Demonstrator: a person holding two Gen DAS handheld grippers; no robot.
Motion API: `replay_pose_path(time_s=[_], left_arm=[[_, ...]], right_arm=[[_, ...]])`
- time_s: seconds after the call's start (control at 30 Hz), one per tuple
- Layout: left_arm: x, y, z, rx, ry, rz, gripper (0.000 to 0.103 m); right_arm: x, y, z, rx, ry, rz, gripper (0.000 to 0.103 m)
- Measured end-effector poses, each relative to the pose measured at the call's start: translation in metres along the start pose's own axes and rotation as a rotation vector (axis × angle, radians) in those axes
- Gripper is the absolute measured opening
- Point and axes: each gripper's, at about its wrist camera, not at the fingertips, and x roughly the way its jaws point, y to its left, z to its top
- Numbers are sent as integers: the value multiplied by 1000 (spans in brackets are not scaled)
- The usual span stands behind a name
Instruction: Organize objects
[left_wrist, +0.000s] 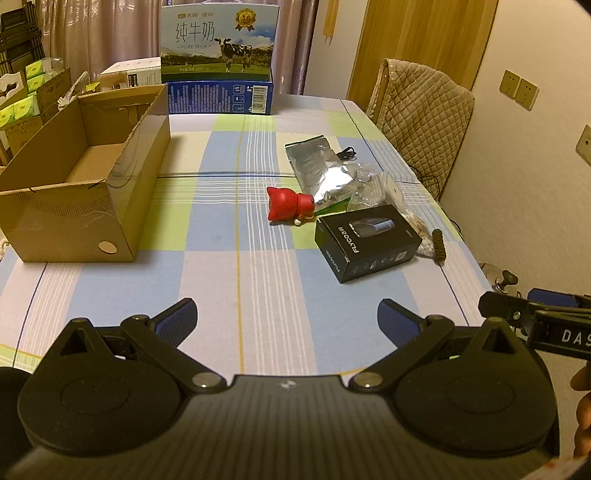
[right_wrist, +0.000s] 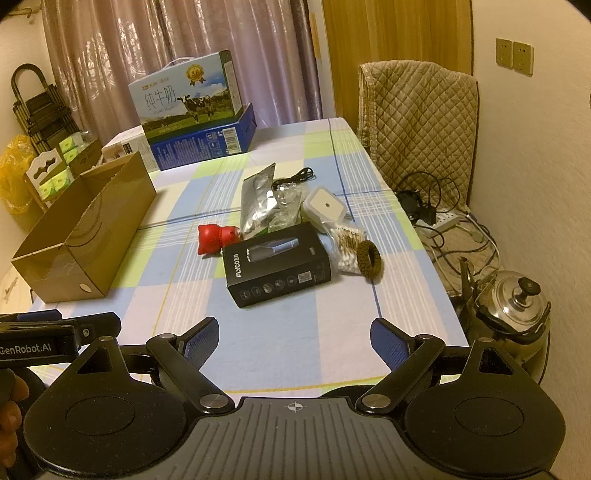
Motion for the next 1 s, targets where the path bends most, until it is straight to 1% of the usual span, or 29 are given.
replay_pose_path(time_s=[1.0], left_arm=[[20,5,4,-1,30,3,102]], right_arm=[[22,-17,-2,22,41,15,87]])
